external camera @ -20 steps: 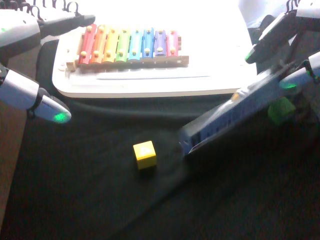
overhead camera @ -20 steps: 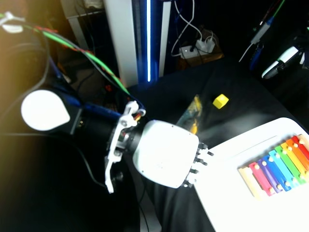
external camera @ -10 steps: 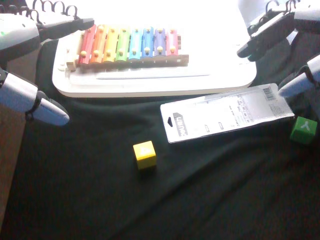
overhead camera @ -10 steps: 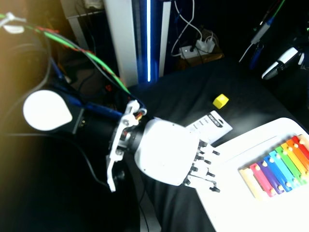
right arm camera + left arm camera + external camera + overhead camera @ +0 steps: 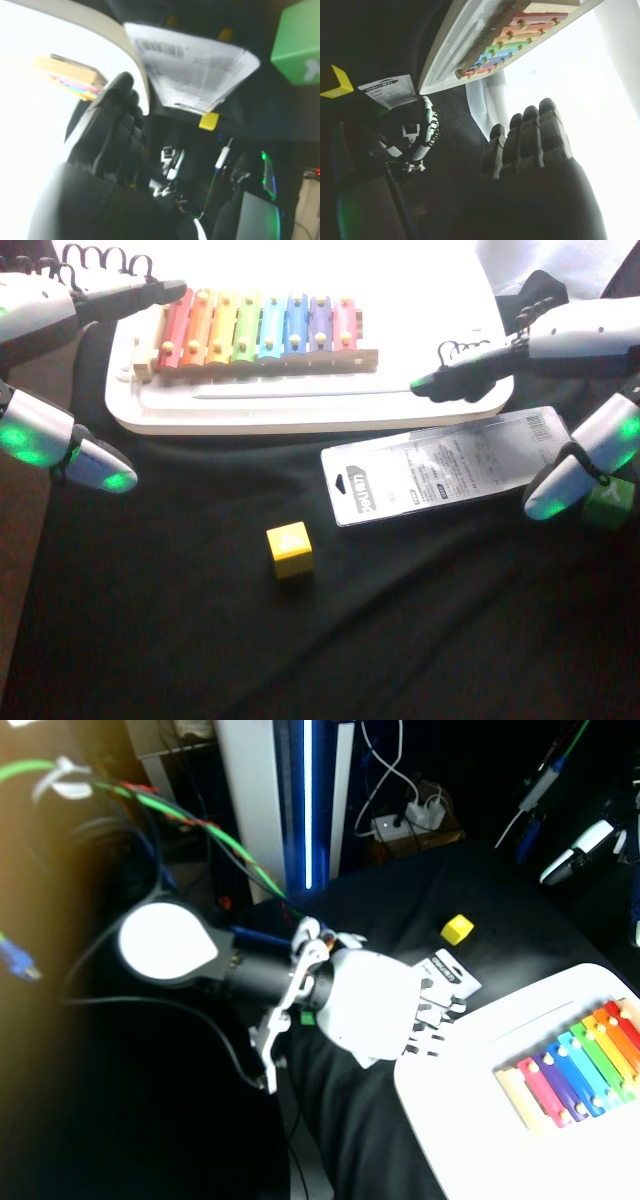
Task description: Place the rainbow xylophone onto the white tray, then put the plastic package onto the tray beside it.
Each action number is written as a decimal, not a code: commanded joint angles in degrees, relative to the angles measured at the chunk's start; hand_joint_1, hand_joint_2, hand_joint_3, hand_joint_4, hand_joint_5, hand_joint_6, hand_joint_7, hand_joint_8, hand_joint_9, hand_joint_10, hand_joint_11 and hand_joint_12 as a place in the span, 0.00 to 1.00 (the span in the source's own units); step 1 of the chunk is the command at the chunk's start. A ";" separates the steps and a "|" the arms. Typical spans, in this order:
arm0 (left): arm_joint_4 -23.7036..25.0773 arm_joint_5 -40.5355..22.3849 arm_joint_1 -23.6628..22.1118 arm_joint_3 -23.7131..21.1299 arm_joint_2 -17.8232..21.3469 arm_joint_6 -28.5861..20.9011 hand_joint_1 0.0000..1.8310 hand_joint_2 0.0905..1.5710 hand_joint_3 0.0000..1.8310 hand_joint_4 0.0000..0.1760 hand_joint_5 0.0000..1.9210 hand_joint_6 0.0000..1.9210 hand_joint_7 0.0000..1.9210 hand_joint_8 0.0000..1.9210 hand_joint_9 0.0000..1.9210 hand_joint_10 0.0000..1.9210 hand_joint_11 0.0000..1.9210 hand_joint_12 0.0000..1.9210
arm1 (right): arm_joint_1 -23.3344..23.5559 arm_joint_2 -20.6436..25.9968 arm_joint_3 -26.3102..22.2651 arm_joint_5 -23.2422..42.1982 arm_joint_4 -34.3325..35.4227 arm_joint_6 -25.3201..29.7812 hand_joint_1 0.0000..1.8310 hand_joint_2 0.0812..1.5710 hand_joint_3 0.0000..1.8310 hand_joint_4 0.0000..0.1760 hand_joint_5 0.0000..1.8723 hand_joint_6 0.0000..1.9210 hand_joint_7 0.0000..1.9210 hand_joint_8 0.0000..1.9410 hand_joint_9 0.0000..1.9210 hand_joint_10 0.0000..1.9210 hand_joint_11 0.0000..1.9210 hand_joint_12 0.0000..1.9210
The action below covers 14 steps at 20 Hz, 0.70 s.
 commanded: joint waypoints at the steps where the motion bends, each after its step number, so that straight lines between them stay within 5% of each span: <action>1: -1.71 -6.16 -0.24 0.27 -0.36 -0.11 0.48 0.40 0.00 0.42 0.00 0.00 0.00 0.00 0.00 0.00 0.00 0.00 | 0.87 -0.31 0.24 1.95 3.27 0.58 0.44 0.41 0.00 0.00 0.11 0.00 0.30 0.01 0.35 0.05 0.22 0.61; 2: -1.83 -6.28 -0.08 0.28 -0.45 -0.11 0.47 0.40 0.00 0.37 0.00 0.00 0.00 0.00 0.00 0.00 0.00 0.00 | 0.85 -0.66 0.32 1.36 2.64 0.60 0.44 0.41 0.00 0.00 0.10 0.00 0.28 0.00 0.32 0.03 0.14 0.68; 4: -1.93 -6.36 0.00 0.28 -0.49 -0.11 0.48 0.40 0.00 0.34 0.00 0.00 0.00 0.00 0.00 0.00 0.00 0.00 | 0.77 -1.46 0.75 1.05 2.49 0.60 0.46 0.43 0.00 0.00 0.10 0.00 0.22 0.00 0.24 0.00 0.01 0.63; 7: -2.15 -6.55 0.29 0.28 -0.52 -0.11 0.47 0.40 0.00 0.34 0.00 0.00 0.00 0.00 0.00 0.00 0.00 0.00 | 0.77 -3.23 1.75 0.97 2.36 0.60 0.41 0.42 0.00 0.00 0.09 0.00 0.17 0.00 0.21 0.00 0.07 0.53; 9: -2.19 -6.76 0.34 0.28 -0.58 -0.11 0.48 0.40 0.00 0.34 0.00 0.00 0.00 0.00 0.00 0.00 0.00 0.00 | 0.43 -4.03 2.39 0.74 2.17 0.60 0.43 0.43 0.00 0.00 0.12 0.00 0.24 0.00 0.34 0.02 0.24 0.55; 11: -2.22 -6.79 0.37 0.28 -0.66 -0.12 0.48 0.40 0.00 0.41 0.00 0.00 0.00 0.00 0.00 0.00 0.00 0.00 | -0.19 -4.27 2.64 0.26 2.17 0.60 0.46 0.46 0.00 0.00 0.12 0.00 0.24 0.00 0.35 0.01 0.25 0.55; 14: -2.40 -6.99 0.58 0.28 -0.69 -0.12 0.49 0.40 0.00 0.41 0.00 0.00 0.00 0.00 0.00 0.00 0.00 0.00 | -1.00 -4.52 3.11 -0.72 2.06 0.71 0.46 0.45 0.00 0.00 0.11 0.00 0.41 0.03 0.50 0.07 0.30 0.75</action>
